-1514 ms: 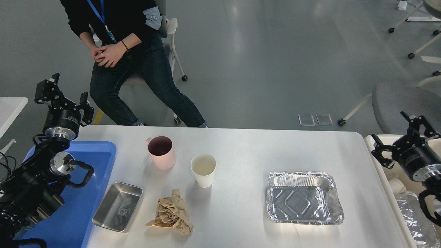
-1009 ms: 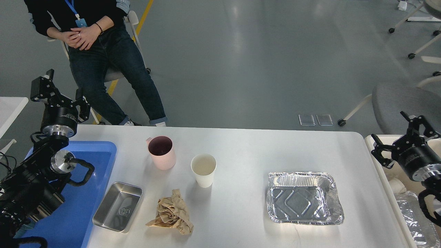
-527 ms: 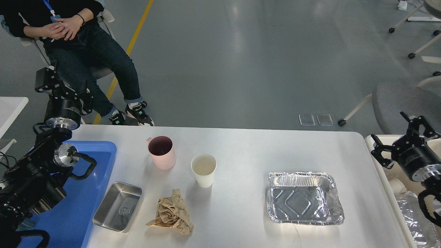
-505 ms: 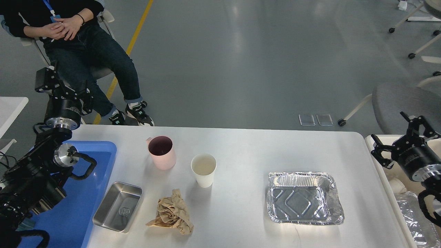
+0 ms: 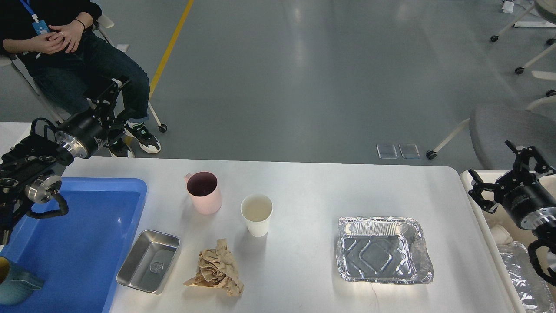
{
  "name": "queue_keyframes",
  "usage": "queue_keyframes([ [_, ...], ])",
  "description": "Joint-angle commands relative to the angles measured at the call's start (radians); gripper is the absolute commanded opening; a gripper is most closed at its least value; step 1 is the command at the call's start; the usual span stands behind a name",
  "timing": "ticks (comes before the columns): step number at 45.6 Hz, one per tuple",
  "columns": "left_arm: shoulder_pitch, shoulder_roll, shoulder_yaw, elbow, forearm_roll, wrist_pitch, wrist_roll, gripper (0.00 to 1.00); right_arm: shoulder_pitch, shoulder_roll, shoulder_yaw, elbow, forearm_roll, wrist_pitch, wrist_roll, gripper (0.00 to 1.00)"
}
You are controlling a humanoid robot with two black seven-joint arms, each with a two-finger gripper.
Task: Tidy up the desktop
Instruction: 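Move the left gripper out over the blue bin toward the pink cup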
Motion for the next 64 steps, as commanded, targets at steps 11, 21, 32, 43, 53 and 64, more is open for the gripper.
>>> queue_keyframes([
  [11, 0.005, 0.294, 0.185, -0.185, 0.351, -0.053, -0.009, 0.97, 0.001, -0.018, 0.0, 0.001, 0.0, 0.002, 0.0, 1.0],
  [21, 0.005, 0.546, 0.219, -0.427, 0.514, -0.128, -0.01, 0.97, 0.003, -0.028, 0.0, 0.001, 0.0, 0.002, 0.0, 1.0],
  [32, -0.094, 0.807, 0.202, -0.628, 0.659, -0.232, -0.007, 0.97, 0.009, -0.024, 0.0, 0.002, 0.0, 0.002, 0.0, 1.0],
  [43, -0.32, 0.943, 0.199, -0.645, 0.721, -0.464, -0.012, 0.97, 0.015, -0.024, -0.002, 0.002, 0.0, 0.002, 0.0, 1.0],
  [53, -0.394, 0.966, 0.199, -0.664, 0.756, -0.516, -0.012, 0.97, 0.017, -0.022, 0.0, 0.002, 0.0, 0.002, 0.0, 1.0],
  [64, -0.426, 0.949, 0.199, -0.659, 0.758, -0.518, -0.012, 0.97, 0.017, -0.027, 0.0, 0.002, 0.0, 0.002, 0.0, 1.0],
])
